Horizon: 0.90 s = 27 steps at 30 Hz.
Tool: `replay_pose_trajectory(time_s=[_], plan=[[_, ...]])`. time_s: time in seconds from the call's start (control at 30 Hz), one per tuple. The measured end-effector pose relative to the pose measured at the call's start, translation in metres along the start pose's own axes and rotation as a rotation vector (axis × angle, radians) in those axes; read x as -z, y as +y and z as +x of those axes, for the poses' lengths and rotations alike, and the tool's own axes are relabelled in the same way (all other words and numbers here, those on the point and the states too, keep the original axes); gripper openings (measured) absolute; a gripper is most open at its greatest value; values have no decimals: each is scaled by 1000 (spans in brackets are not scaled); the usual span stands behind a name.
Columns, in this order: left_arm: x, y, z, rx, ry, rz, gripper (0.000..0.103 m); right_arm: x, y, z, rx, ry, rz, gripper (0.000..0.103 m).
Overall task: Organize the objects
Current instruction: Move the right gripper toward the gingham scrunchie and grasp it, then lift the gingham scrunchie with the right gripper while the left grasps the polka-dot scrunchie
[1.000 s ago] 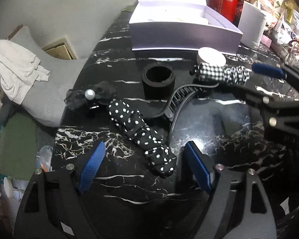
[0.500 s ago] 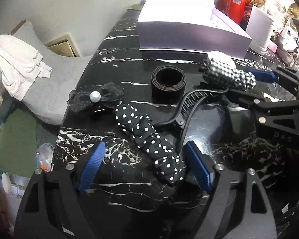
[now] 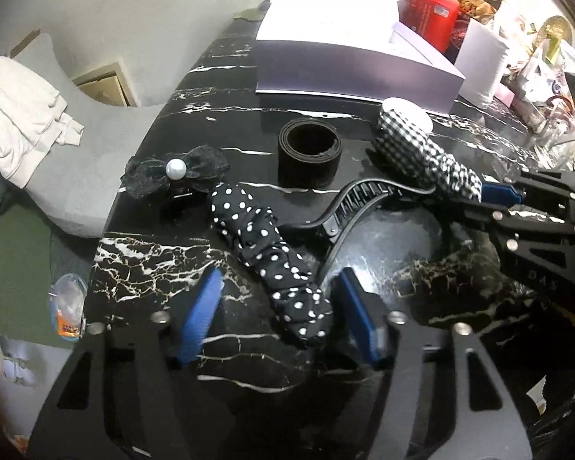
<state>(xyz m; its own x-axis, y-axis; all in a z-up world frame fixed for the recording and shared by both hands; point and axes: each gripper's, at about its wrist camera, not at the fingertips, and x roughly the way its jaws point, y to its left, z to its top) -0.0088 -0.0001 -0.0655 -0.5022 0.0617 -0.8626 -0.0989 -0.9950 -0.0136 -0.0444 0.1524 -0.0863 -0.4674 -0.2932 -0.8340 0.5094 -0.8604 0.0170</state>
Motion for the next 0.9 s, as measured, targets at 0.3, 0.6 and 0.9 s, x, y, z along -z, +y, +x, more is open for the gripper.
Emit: replay_pose_trajectory(time_s=[0.3,0.6,0.9], plan=[[14,-5,-10,21,16,60,46,28,24,-19,-20,20,-22,24],[5,-2,-13,26,1,40,48,18,17,-38,4,-72,33,48],[-6,27,-10,7,-27,-106,48,-12,9,-30,50,-157,79,51]])
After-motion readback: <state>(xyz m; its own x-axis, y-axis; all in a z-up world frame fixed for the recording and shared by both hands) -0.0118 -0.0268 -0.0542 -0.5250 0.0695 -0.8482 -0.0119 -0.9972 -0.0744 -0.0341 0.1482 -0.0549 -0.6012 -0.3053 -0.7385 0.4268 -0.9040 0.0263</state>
